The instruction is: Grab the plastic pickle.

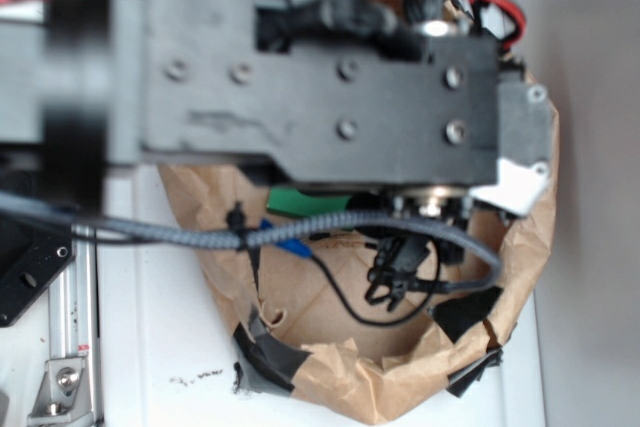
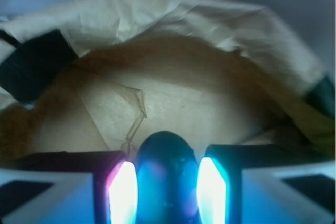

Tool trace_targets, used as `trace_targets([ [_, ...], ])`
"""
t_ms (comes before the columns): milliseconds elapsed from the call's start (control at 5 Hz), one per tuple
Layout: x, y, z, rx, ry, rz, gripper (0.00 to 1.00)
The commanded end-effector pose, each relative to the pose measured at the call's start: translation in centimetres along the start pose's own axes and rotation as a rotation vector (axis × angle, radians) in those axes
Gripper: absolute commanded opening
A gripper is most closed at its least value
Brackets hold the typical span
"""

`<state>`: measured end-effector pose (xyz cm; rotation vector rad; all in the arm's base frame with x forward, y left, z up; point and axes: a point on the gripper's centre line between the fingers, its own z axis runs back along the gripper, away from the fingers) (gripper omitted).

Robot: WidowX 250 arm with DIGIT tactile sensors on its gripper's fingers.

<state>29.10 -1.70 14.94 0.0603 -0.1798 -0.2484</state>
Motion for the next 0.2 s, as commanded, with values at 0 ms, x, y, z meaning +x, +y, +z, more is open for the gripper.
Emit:
trace_targets([
  [0,-1.08,-2.03,3.32,0.066,-0.031,0.082,0.0],
])
